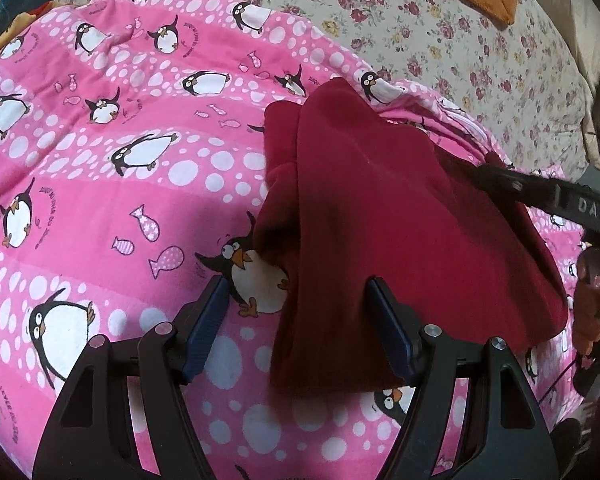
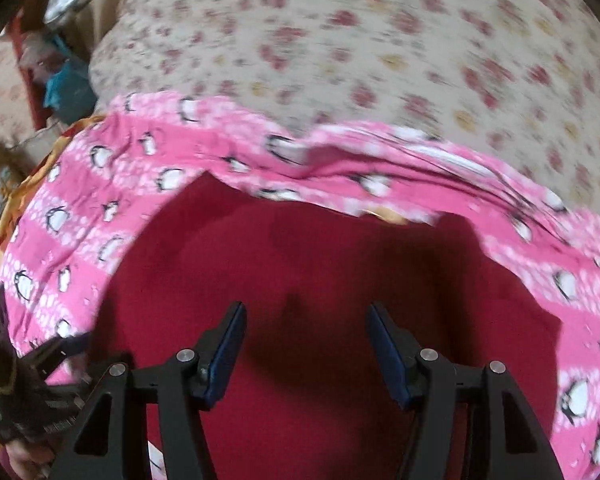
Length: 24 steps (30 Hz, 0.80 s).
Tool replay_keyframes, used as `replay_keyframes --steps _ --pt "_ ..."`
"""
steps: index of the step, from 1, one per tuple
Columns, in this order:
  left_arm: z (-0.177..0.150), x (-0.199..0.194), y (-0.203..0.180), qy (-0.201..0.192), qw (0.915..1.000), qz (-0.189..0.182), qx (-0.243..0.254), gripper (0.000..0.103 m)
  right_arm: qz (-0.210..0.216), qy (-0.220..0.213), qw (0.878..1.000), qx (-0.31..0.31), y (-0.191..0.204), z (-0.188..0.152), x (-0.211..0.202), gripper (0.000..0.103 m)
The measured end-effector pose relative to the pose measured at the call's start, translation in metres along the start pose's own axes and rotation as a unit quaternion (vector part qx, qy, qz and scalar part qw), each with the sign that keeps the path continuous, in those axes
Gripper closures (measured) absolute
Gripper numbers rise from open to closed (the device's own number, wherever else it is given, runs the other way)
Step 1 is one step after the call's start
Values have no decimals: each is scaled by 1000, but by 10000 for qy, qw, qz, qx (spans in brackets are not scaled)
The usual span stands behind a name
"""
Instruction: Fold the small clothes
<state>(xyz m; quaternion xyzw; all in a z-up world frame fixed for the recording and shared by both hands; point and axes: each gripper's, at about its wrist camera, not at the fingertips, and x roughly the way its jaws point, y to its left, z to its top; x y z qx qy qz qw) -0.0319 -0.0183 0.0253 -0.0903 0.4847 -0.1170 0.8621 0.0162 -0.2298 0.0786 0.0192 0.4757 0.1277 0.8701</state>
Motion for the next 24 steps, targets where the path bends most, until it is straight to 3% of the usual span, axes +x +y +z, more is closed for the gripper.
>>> replay_keyframes --steps 4,15,21,24 --pt "1 1 3 -13 9999 -88 -75 30 202 87 9994 -262 33 11 20 43" --pt "4 4 2 -27 9997 -176 -156 25 41 130 9988 -470 70 33 94 43" --pt "5 5 3 -33 9997 -214 -137 25 583 17 9983 26 36 28 81 43" --pt "5 5 4 -35 9996 -216 -156 25 744 -140 9959 502 -12 11 50 43"
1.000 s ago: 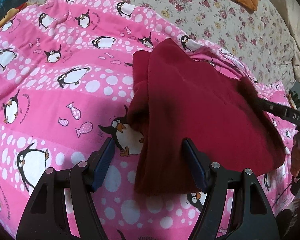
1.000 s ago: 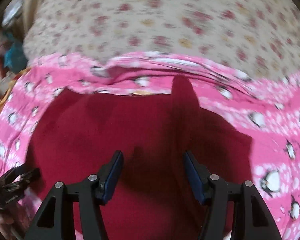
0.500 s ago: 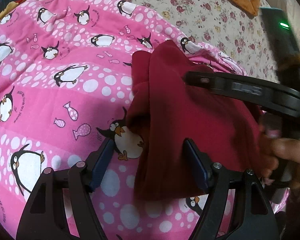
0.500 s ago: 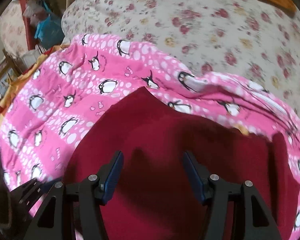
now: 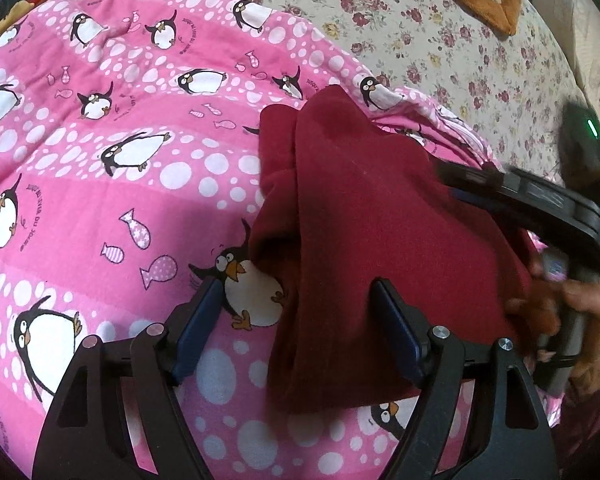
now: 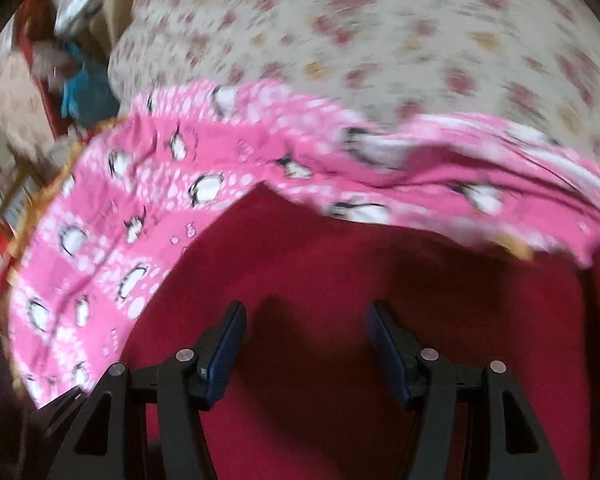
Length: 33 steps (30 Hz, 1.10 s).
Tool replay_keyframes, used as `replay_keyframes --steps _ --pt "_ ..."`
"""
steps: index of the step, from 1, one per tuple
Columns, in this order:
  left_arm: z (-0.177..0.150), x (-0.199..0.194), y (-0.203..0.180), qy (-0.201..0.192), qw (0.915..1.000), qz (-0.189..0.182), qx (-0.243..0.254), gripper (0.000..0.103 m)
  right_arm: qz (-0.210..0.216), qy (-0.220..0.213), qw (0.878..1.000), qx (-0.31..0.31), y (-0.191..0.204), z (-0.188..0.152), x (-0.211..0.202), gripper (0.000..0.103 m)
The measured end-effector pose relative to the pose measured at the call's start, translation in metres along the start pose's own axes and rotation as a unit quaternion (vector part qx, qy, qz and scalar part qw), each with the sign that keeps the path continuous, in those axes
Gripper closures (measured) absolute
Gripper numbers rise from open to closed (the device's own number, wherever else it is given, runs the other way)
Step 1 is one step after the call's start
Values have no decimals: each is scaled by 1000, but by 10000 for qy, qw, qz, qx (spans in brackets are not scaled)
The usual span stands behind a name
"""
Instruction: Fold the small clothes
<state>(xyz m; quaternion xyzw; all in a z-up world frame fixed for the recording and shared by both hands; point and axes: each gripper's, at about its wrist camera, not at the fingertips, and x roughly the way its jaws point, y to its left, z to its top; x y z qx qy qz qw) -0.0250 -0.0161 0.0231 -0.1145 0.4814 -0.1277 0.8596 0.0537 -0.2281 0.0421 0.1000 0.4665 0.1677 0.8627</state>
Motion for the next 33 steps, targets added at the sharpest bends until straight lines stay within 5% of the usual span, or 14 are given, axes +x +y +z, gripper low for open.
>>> replay_keyframes --steps 4,8,11,20,26,33 --pt "-1 0 -1 -20 10000 43 11 25 -513 -326 9957 695 -76 -14 -52 42" --pt "-2 0 -2 -50 10000 63 12 25 -1036 -472 9776 1772 -156 -27 -90 38" --pt "-2 0 -1 -76 10000 49 -28 25 -1126 -553 9711 2029 -168 -30 -109 38" --pt "-1 -1 1 -70 10000 -5 -44 25 -295 158 9990 311 -24 -1 -61 38" --pt "0 -2 1 -59 10000 -45 -35 25 -367 511 9962 -605 52 16 4 38" --pt "0 -1 2 -48 9999 -69 -59 25 -452 862 9934 -608 77 23 67 34"
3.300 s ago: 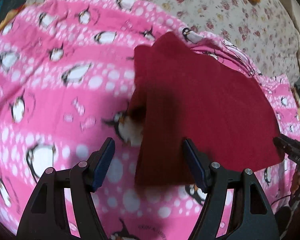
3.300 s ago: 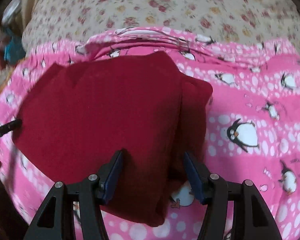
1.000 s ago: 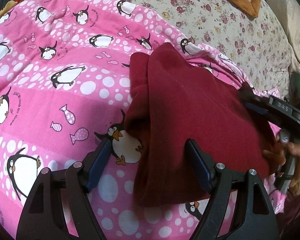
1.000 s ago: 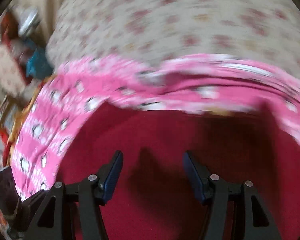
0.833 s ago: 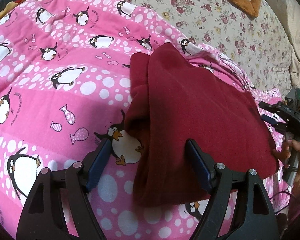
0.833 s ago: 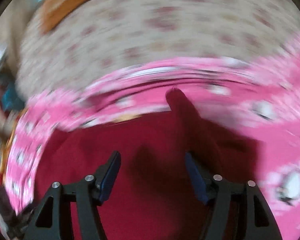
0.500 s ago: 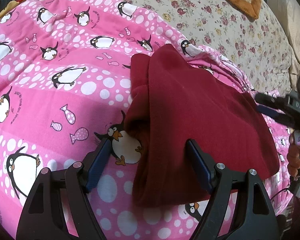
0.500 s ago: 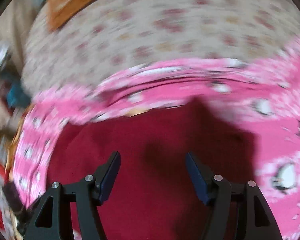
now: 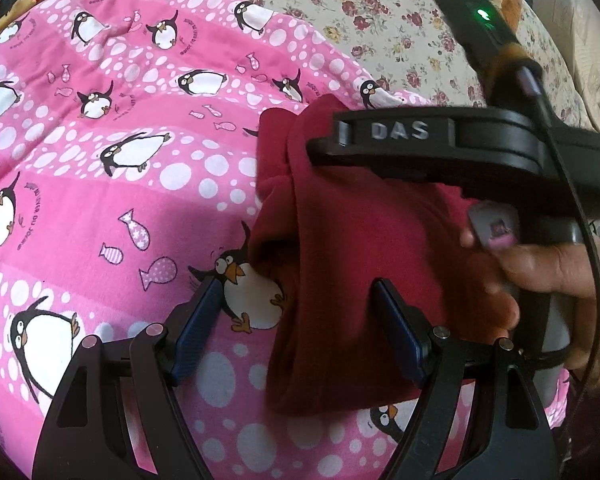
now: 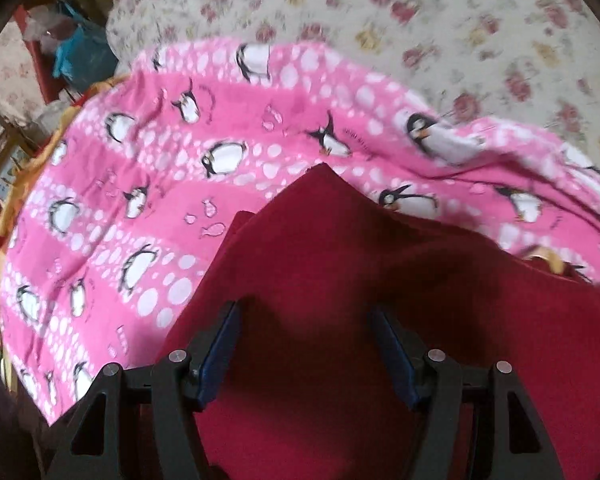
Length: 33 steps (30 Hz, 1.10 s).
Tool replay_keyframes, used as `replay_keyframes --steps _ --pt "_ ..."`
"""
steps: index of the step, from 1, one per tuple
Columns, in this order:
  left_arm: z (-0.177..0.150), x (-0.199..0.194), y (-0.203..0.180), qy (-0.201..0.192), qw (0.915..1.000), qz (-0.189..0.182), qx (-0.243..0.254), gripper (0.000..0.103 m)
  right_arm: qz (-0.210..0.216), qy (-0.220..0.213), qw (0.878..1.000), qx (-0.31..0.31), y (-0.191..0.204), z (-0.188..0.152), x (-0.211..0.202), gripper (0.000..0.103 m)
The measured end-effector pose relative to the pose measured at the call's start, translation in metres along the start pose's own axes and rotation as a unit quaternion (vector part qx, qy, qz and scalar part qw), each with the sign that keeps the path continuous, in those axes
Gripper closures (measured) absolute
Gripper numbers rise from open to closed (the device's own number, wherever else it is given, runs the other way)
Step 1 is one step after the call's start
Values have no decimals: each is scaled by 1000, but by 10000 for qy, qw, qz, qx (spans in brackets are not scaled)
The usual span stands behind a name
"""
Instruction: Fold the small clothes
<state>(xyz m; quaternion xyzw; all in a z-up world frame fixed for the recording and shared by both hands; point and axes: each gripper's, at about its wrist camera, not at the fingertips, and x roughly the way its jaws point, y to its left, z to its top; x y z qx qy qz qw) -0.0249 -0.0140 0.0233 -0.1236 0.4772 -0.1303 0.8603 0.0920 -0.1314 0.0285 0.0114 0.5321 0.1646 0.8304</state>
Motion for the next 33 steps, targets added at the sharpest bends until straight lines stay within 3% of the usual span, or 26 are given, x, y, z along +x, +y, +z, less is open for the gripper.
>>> replay_keyframes --steps 4,7,9,14,19,22,24,27,30,33 --pt "-1 1 0 -8 10000 -4 13 25 -122 115 9998 -87 6 9 0 33" --pt "-1 1 0 -18 10000 -14 7 25 59 102 9999 -40 10 13 -11 33" --pt "-2 1 1 -23 10000 -27 -9 25 147 76 9998 -124 16 15 -14 26" --pt "0 -2 8 -26 9994 -227 -255 25 0 393 9990 -233 31 18 13 23" --pt "4 -2 13 -38 9980 -367 -508 25 -371 111 9978 -536 39 15 30 18" --pt "6 0 11 -59 9982 -357 -479 24 -441 12 9964 -726 37 13 28 32" --pt "9 3 9 -81 9981 -386 -465 24 -373 -43 9955 -874 34 12 21 52" --pt "14 7 8 -101 9959 -702 -564 24 -80 -131 9965 -818 26 12 3 75" --pt "19 8 8 -121 9922 -1048 -659 28 264 -247 9976 -596 15 12 -15 83" --pt "23 10 5 -95 9857 -1518 -724 41 527 -281 9973 -418 3 10 -27 85"
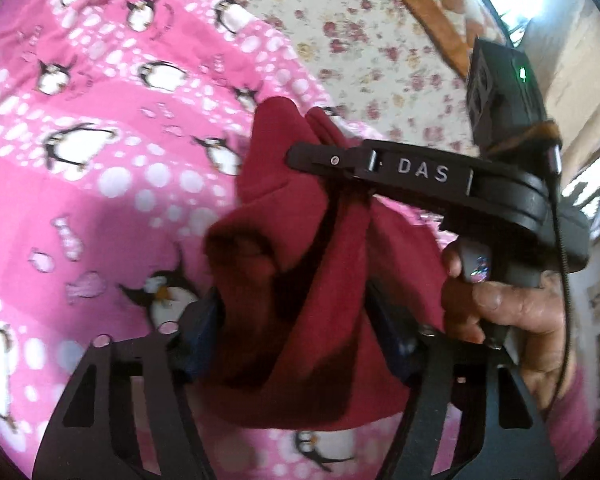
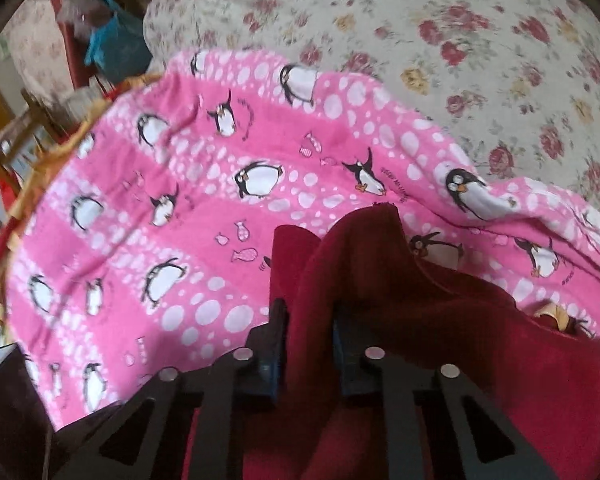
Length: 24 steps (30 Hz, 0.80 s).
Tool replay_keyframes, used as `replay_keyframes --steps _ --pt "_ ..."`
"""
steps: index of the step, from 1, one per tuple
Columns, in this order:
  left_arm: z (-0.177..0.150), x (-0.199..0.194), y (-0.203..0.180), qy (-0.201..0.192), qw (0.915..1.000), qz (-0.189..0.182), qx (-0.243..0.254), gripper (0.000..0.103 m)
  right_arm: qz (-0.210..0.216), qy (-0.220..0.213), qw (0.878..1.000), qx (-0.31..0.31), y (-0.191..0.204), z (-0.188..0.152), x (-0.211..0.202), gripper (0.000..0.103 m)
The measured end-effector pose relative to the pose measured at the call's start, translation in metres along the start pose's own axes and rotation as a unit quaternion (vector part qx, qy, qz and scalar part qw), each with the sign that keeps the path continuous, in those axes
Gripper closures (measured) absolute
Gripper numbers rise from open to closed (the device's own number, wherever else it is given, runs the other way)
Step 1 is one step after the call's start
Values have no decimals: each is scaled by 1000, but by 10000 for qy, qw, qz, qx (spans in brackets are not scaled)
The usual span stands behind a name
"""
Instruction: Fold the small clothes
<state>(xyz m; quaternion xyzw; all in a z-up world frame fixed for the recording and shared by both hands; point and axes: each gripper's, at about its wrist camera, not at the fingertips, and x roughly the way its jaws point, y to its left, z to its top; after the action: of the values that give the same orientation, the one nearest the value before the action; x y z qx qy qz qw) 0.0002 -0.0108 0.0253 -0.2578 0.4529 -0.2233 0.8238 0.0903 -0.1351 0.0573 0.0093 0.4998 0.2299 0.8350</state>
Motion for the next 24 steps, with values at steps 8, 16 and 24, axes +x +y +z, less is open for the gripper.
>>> replay_keyframes --steps 8,16,24 --pt "-1 -8 -31 -186 9973 -190 684 71 396 77 9979 511 -24 -1 -18 85" --pt "-5 -9 -42 -232 9942 -94 1042 71 244 473 9979 359 -2 17 -6 26" --pt "-6 -5 -36 -131 9947 131 1010 75 -353 608 9974 -175 12 2 24 58"
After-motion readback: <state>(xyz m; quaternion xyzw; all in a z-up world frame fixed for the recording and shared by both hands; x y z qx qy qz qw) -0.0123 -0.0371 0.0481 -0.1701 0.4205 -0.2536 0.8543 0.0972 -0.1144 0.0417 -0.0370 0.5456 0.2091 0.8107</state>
